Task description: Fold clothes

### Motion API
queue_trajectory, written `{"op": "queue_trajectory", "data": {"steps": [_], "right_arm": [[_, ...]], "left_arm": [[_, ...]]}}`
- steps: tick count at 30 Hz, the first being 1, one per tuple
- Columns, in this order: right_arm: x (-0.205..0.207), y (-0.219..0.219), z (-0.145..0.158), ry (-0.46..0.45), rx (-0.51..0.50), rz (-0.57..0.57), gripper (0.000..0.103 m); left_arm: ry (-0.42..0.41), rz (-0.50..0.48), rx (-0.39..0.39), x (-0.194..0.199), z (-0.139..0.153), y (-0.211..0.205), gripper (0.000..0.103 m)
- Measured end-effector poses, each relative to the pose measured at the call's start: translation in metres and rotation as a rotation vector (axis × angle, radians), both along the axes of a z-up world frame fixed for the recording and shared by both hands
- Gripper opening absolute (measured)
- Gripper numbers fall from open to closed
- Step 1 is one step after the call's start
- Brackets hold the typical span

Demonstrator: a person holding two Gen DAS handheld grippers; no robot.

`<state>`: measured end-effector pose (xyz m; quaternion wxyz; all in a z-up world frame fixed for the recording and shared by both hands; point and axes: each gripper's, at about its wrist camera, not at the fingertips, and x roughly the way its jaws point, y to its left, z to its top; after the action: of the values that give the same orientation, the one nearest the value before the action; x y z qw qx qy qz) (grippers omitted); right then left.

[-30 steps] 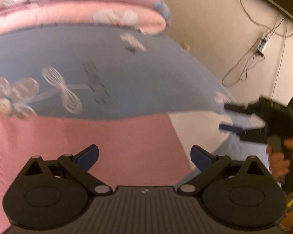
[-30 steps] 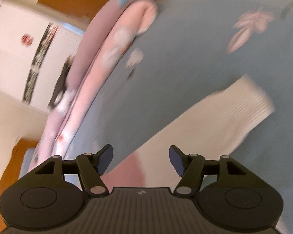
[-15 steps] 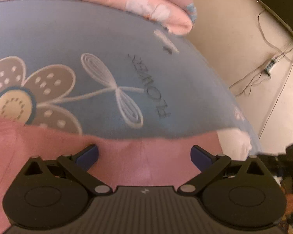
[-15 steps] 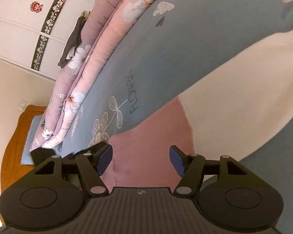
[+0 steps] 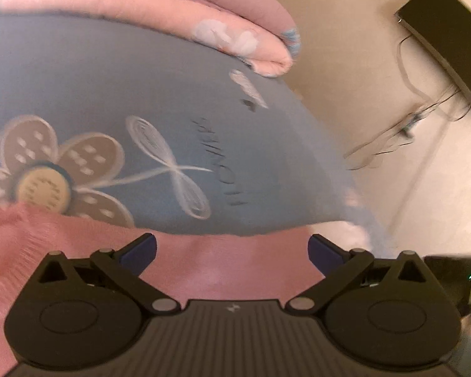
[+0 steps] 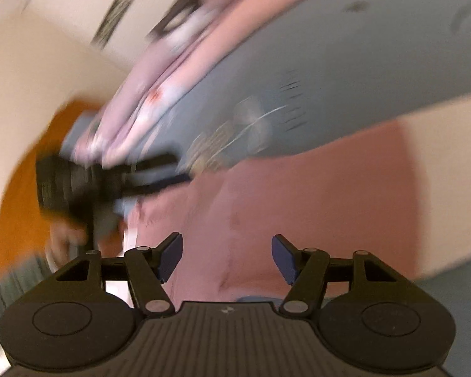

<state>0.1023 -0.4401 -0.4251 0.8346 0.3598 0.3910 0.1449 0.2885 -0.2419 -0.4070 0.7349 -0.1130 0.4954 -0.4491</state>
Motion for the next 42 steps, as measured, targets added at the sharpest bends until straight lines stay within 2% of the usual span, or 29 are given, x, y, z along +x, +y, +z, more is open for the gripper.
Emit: {"op": "queue_trajectory", "data": {"steps": [3,4,6,7,8,9,11,13,15,18,19,23,25,27,30,31,33,37,39,42], "right_arm": [[0.016,0.046,0.003,-0.06,-0.086,0.179,0.064],[0.021,0.058,0.001,-0.066,-0.104,0.214,0.064],[0.028,0.072,-0.008,-0.057,-0.127,0.236,0.064],[0.03,0.074,-0.014,-0.029,-0.136,0.229,0.064],[0.031,0.072,-0.022,0.021,-0.14,0.207,0.058],[0.026,0.065,-0.029,0.035,-0.101,0.181,0.057],[0.013,0.053,-0.034,0.035,-0.043,0.129,0.05],[0.003,0.045,-0.035,0.046,-0.008,0.087,0.048],[-0.001,0.04,-0.034,0.072,0.018,0.056,0.049],[-0.004,0.035,-0.027,0.097,0.035,0.026,0.053],[-0.01,0.032,-0.023,0.083,0.046,0.016,0.058],[-0.015,0.025,-0.006,0.003,0.01,0.009,0.061],[-0.012,0.022,-0.007,-0.003,-0.003,0.0,0.062],[-0.009,0.021,-0.021,0.058,-0.001,-0.002,0.063],[-0.019,0.017,-0.037,0.11,0.016,-0.015,0.062],[-0.023,0.017,-0.037,0.102,0.026,-0.029,0.062],[-0.03,0.016,-0.035,0.105,0.034,-0.032,0.062],[-0.03,0.01,-0.022,0.094,0.031,-0.044,0.062],[-0.029,0.004,-0.015,0.073,0.01,-0.052,0.062],[-0.028,-0.011,-0.005,0.05,-0.01,-0.09,0.062]], "left_arm": [[0.108,-0.079,-0.1,0.005,-0.003,-0.008,0.102],[0.138,-0.111,-0.112,0.006,-0.008,-0.014,0.102],[0.2,-0.162,-0.083,0.007,-0.025,-0.028,0.102],[0.189,-0.161,-0.055,0.007,-0.031,-0.032,0.102],[0.171,-0.156,-0.011,0.008,-0.038,-0.037,0.102],[0.158,-0.147,0.021,0.01,-0.045,-0.04,0.102],[0.158,-0.113,0.004,0.016,-0.053,-0.04,0.102],[0.166,-0.086,-0.02,0.02,-0.055,-0.04,0.102],[0.165,-0.074,-0.008,0.019,-0.054,-0.043,0.102],[0.113,-0.114,0.041,0.009,-0.038,-0.046,0.102],[0.092,-0.135,0.053,0.005,-0.032,-0.047,0.102],[0.055,-0.18,0.011,-0.01,-0.015,-0.043,0.102],[0.056,-0.179,-0.001,-0.008,-0.019,-0.048,0.102],[0.051,-0.16,0.006,-0.003,-0.027,-0.056,0.102],[0.103,-0.138,-0.025,0.008,-0.046,-0.064,0.102],[0.107,-0.135,-0.035,0.009,-0.052,-0.069,0.102],[0.068,-0.132,-0.024,0.005,-0.053,-0.077,0.102],[0.036,-0.113,-0.007,-0.007,-0.034,-0.07,0.102],[0.0,-0.097,-0.026,-0.018,-0.017,-0.057,0.102],[-0.054,-0.087,-0.015,-0.04,0.001,-0.036,0.102]]}}
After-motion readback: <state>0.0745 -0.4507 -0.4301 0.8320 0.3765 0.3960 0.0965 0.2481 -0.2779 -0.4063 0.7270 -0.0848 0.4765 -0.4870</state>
